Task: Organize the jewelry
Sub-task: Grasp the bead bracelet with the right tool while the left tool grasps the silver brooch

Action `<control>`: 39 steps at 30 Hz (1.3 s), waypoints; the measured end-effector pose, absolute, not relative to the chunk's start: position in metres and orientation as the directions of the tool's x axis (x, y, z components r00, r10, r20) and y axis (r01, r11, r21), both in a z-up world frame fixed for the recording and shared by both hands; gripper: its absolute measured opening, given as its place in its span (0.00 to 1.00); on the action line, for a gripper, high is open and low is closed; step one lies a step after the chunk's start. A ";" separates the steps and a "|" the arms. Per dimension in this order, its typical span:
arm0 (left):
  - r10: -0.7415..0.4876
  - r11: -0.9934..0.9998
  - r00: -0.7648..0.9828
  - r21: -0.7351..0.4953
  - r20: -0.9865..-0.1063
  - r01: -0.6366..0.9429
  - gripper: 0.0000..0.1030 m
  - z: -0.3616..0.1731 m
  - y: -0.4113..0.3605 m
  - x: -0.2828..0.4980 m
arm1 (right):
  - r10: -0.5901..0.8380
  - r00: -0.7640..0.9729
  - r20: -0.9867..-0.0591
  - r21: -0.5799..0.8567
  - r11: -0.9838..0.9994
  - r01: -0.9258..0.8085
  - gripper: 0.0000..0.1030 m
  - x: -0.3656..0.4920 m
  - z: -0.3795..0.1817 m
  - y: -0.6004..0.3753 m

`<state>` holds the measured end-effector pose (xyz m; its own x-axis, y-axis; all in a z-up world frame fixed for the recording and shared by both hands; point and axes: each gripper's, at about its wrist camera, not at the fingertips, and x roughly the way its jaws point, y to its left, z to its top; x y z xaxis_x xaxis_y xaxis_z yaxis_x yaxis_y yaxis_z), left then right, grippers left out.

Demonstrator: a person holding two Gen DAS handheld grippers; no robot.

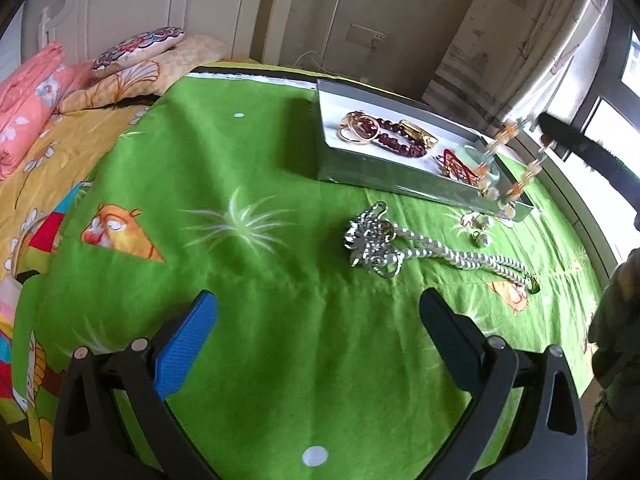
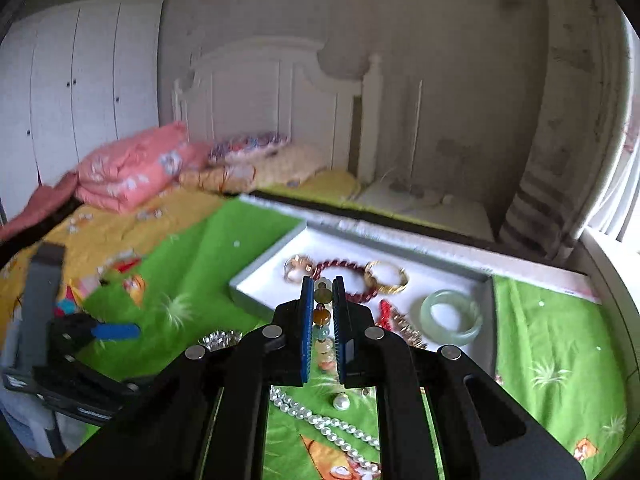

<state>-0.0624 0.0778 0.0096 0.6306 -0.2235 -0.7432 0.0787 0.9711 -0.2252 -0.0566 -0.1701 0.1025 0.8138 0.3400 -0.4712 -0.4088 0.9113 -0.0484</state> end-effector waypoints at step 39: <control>-0.198 0.978 0.617 -0.110 -0.762 0.178 0.53 0.008 0.026 -0.014 | 0.335 0.839 -0.430 0.058 0.937 -0.344 0.10 -0.091 0.104 -0.244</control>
